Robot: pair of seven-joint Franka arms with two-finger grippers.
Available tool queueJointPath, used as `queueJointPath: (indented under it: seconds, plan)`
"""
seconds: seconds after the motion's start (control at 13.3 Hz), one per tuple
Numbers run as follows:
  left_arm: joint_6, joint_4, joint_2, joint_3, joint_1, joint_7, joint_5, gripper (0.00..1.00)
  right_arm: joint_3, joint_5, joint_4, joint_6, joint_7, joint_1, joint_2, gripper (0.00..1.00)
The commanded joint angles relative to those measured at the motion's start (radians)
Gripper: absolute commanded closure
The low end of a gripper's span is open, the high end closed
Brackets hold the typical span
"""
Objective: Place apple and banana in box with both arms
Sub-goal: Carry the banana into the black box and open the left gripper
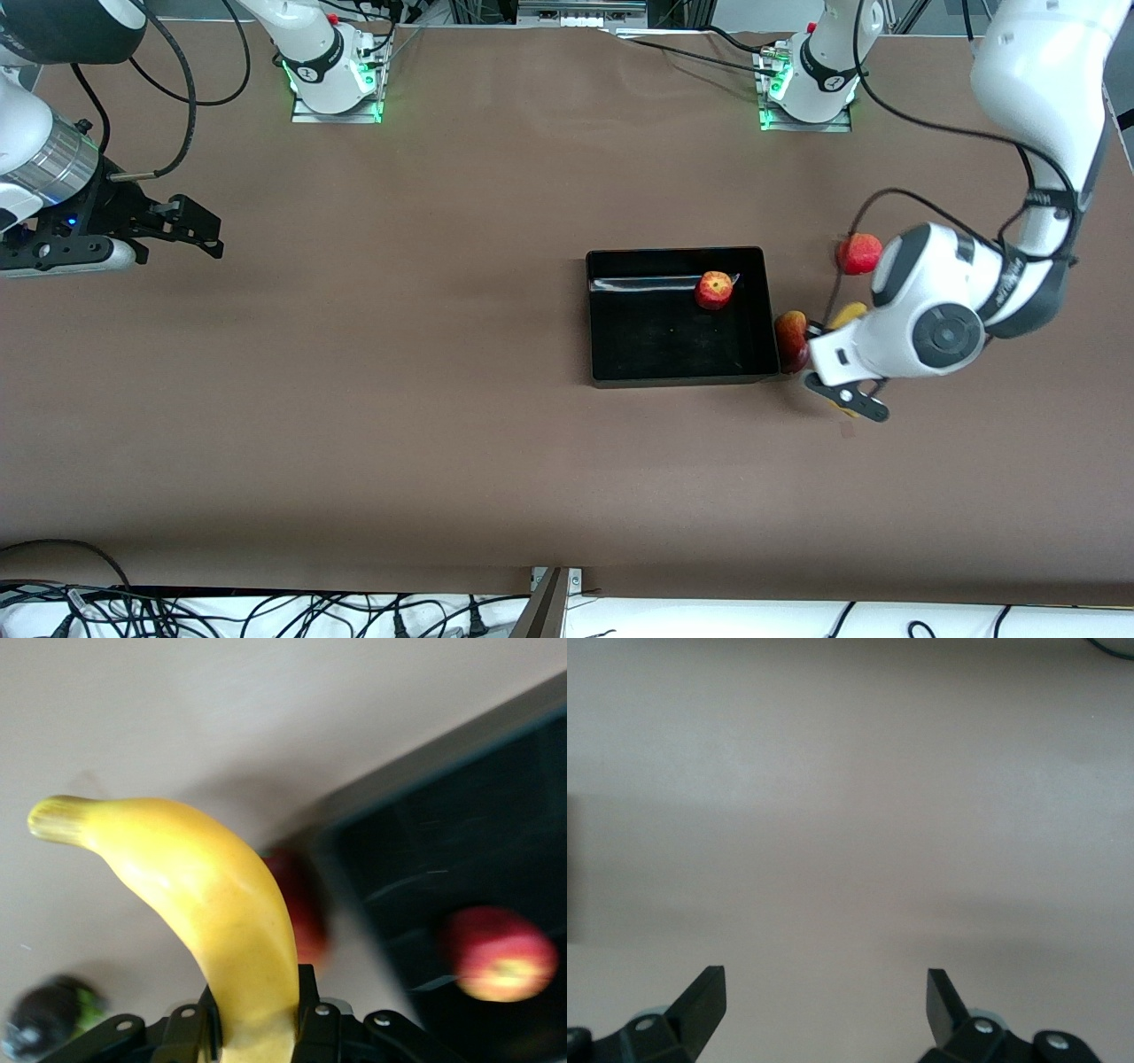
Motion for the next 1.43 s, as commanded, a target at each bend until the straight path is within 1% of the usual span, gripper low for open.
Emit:
queueJointPath:
  seconds: [0.0,0.08,0.23,0.38,0.53,0.6,0.68,0.75,0.83,0.9,0.98,1.13,1.2,1.35]
  plan:
    - [-0.025,0.015,0.021,-0.090,-0.071,-0.279,-0.023,1.00,0.003,-0.006,0.015,-0.017,0.011,0.010,-0.002,0.00]
    - [-0.008,0.018,0.041,-0.090,-0.133,-0.365,-0.023,1.00,0.003,-0.006,0.015,-0.017,0.011,0.010,-0.004,0.00]
    - [0.107,0.010,0.087,-0.086,-0.215,-0.530,-0.023,1.00,0.003,-0.008,0.015,-0.017,0.011,0.010,-0.004,0.00]
    - [0.208,0.006,0.147,-0.081,-0.257,-0.594,-0.022,1.00,0.003,-0.006,0.015,-0.017,0.011,0.010,-0.004,0.00]
    - [0.311,-0.002,0.234,-0.081,-0.264,-0.615,-0.022,1.00,0.003,-0.006,0.015,-0.015,0.011,0.010,-0.002,0.00]
    - [0.320,-0.002,0.250,-0.079,-0.266,-0.618,-0.022,0.99,0.003,-0.006,0.015,-0.015,0.011,0.010,-0.002,0.00]
    - [0.320,-0.002,0.258,-0.081,-0.266,-0.618,-0.022,0.90,0.005,-0.006,0.015,-0.015,0.011,0.010,-0.002,0.00]
    - [0.316,-0.002,0.256,-0.079,-0.266,-0.630,-0.022,0.36,0.005,-0.006,0.015,-0.015,0.011,0.010,-0.004,0.00]
    - [0.313,-0.002,0.253,-0.079,-0.263,-0.647,-0.020,0.00,0.005,-0.004,0.015,-0.015,0.011,0.012,-0.004,0.00]
    - [0.293,-0.002,0.244,-0.081,-0.249,-0.641,-0.014,0.00,0.003,-0.004,0.015,-0.015,0.011,0.012,-0.004,0.00]
    - [0.243,0.010,0.212,-0.082,-0.237,-0.642,-0.014,0.00,0.005,-0.004,0.015,-0.015,0.011,0.012,-0.002,0.00]
    - [0.132,0.041,0.105,-0.084,-0.203,-0.638,-0.015,0.00,0.005,-0.004,0.015,-0.017,0.011,0.012,-0.002,0.00]
    - [0.070,0.067,0.063,-0.087,-0.183,-0.635,-0.017,0.00,0.005,-0.004,0.015,-0.017,0.011,0.012,-0.002,0.00]
    - [-0.096,0.134,-0.001,-0.093,-0.148,-0.633,-0.019,0.00,0.003,-0.004,0.015,-0.017,0.011,0.012,-0.002,0.00]
